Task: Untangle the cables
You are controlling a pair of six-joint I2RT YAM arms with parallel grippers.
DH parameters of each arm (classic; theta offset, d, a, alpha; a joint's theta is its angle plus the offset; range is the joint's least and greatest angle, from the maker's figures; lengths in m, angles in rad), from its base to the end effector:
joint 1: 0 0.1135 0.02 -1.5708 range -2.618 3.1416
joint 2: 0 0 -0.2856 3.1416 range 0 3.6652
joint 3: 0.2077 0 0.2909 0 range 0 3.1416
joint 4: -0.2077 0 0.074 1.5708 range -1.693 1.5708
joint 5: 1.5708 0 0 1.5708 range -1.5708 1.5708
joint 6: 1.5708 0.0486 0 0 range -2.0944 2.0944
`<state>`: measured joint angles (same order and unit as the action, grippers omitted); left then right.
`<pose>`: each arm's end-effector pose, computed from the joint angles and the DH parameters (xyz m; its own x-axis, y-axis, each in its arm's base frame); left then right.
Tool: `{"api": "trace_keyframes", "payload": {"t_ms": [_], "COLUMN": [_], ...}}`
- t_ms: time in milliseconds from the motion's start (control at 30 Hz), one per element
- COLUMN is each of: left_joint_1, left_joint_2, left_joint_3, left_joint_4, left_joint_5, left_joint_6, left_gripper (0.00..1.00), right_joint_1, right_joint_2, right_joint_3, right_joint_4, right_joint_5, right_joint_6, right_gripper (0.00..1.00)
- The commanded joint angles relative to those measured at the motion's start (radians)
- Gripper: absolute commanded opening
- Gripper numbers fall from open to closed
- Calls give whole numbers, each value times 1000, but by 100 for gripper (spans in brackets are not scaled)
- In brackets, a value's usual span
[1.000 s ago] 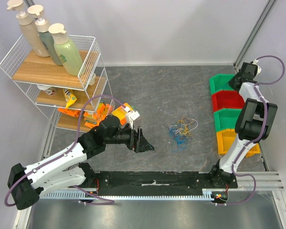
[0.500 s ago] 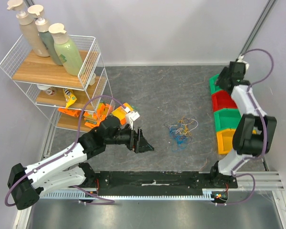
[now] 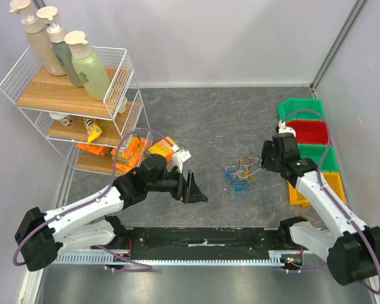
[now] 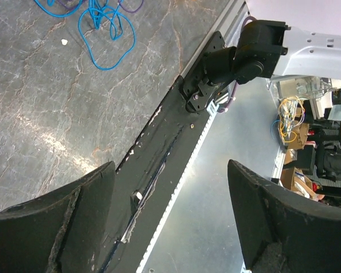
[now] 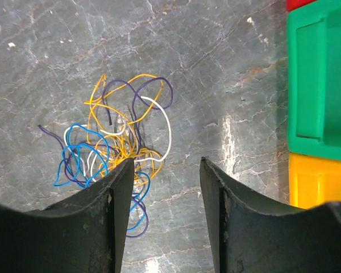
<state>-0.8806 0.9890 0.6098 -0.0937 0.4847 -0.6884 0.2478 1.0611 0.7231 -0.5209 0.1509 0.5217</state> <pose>0.1442 -0.2102 0.2492 -0.8252 0.1166 -0.5527 0.5466 0.4112 -0.7295 0.2430 0.0539 0.2326 -0.7097 0.3287 -0.6231 0.2381 0.9444 0.2269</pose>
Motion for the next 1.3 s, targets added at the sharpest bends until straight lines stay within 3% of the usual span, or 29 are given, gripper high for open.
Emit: {"api": "trace_keyframes", "payload": {"t_ms": [0, 133, 500, 533, 633, 667, 800, 967, 1133, 1267], "left_joint_1": [-17, -55, -176, -181, -182, -182, -181, -181, -182, -182], "left_joint_2": [57, 123, 200, 204, 220, 221, 208, 217, 195, 200], "left_joint_3": [13, 57, 117, 123, 154, 175, 260, 376, 416, 442], "left_joint_4": [91, 134, 160, 160, 143, 128, 101, 100, 129, 140], "left_joint_5": [38, 40, -52, -54, -69, -81, -179, -296, -464, -592], "left_joint_6": [-52, -66, -102, -100, -85, -74, -28, 79, 220, 300], "left_gripper": [85, 84, 83, 83, 82, 82, 80, 77, 87, 88], "right_joint_1": [1, 1, 1, 1, 5, 14, 90, 137, 177, 194], "right_joint_2": [-47, 37, 117, 123, 149, 139, 15, -102, -113, -102], "right_joint_3": [-28, -28, -79, -92, -77, -55, 36, 174, 312, 367], "right_joint_4": [28, 110, 185, 215, 217, 202, 154, 156, 217, 300], "right_joint_5": [23, -79, -85, -96, -123, -129, -239, -479, -626, -709], "right_joint_6": [-31, -22, -34, -38, -83, -104, -138, -22, 93, 191], "right_gripper": [56, 50, 45, 40, 5, 0, 0, 0, 0, 0]}}
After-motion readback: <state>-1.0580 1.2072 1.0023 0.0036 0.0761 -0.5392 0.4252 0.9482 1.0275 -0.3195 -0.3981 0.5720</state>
